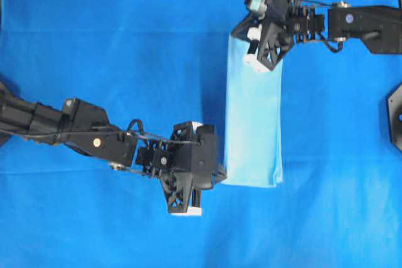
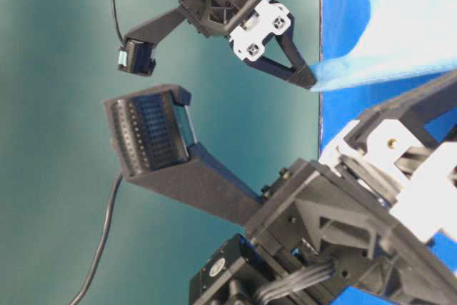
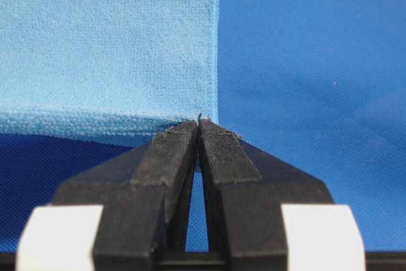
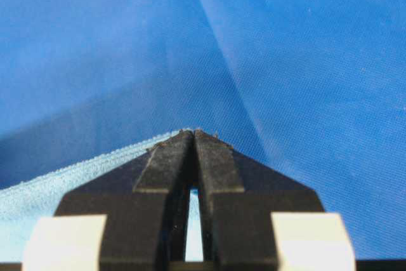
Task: Fold the light blue towel.
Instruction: 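Lay the strip down vertically and open both grippers, then retract both grippers away from the towel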
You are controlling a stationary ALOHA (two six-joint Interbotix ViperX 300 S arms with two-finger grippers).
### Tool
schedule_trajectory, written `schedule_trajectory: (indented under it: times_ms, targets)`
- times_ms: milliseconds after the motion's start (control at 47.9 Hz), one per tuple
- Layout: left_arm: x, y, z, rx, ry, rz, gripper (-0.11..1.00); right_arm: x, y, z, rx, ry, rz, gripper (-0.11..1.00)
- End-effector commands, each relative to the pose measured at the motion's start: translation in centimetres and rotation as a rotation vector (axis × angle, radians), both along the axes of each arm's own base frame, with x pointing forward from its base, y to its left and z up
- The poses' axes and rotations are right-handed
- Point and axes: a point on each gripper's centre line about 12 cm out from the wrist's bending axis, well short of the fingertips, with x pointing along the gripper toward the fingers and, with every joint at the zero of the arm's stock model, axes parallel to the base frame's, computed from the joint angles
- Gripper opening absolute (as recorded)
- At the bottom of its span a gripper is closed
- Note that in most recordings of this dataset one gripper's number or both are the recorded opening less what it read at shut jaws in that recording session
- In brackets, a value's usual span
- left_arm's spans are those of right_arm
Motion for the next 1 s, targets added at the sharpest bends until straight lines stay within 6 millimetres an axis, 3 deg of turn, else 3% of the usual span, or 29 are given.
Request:
schedule_trajectory:
  times_ms: [0,355,397,460,585,711,752,982]
  targets:
    - [-0.5,-2.8,2.0,-0.015,-0.055,-0.061,0.02,0.4,-0.8,1.4,-0.021,-0.037,-0.012,0.02]
    - [0.2,-1.7,1.9,-0.012,-0.087,-0.041,0.02,0.9,-0.4,0.8,-0.032,-0.044,0.039,0.03]
    - [0.2,-1.7,2.0,-0.013,-0.089,-0.040,0.03,1.0,-0.4,0.9,-0.036,-0.048,0.044,0.10]
    - [0.2,-1.7,2.0,-0.013,-0.089,-0.040,0.14,1.0,-0.4,0.9,-0.036,-0.047,0.042,0.28]
    - [-0.1,-1.4,2.1,-0.006,-0.068,-0.038,0.52,0.7,-0.5,0.6,-0.036,-0.012,0.024,0.63]
    - [-0.6,-0.9,2.8,0.000,-0.036,-0.030,0.83,0.3,-0.7,0.4,-0.034,0.014,0.004,0.62]
    - [-0.9,-0.7,3.1,0.002,-0.021,-0.026,0.87,0.2,-0.6,0.5,-0.035,0.014,0.004,0.63]
    - [-2.9,0.0,5.2,0.013,0.052,-0.021,0.80,-1.1,0.2,2.4,-0.045,-0.029,0.001,0.63]
